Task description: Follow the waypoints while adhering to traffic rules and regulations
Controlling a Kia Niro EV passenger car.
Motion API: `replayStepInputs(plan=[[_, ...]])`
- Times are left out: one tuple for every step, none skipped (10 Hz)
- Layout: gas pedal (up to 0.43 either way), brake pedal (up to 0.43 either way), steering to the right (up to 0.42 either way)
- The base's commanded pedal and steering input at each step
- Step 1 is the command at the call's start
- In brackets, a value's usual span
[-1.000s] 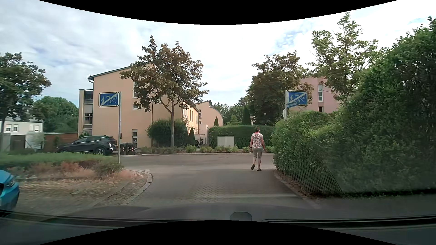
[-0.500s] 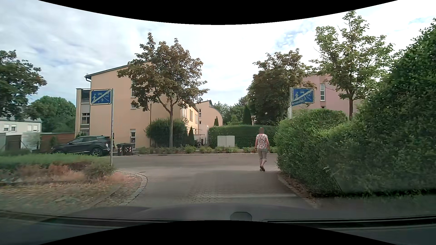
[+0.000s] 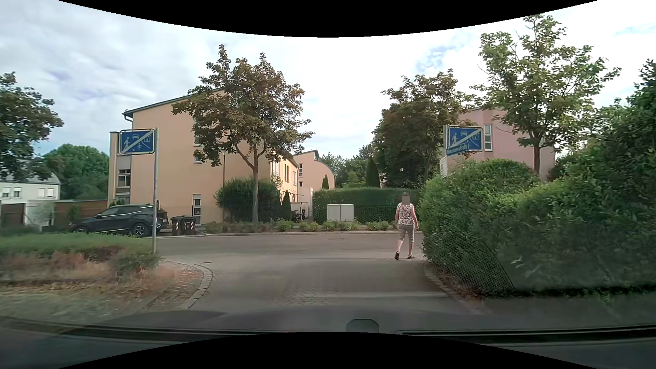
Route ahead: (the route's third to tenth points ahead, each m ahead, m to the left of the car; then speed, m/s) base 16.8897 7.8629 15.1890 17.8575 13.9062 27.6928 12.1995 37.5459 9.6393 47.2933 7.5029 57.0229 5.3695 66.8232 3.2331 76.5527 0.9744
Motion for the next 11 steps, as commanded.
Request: replayStepInputs(plan=[[0.000, 0.049, -0.004], [0.000, 0.043, -0.004], [0.000, 0.049, -0.004], [0.000, 0.049, -0.003], [0.000, 0.049, -0.001], [0.000, 0.049, 0.000], [0.000, 0.049, -0.002], [0.000, 0.049, -0.004], [0.000, 0.043, -0.005], [0.000, 0.037, -0.005], [0.000, 0.012, -0.005]])
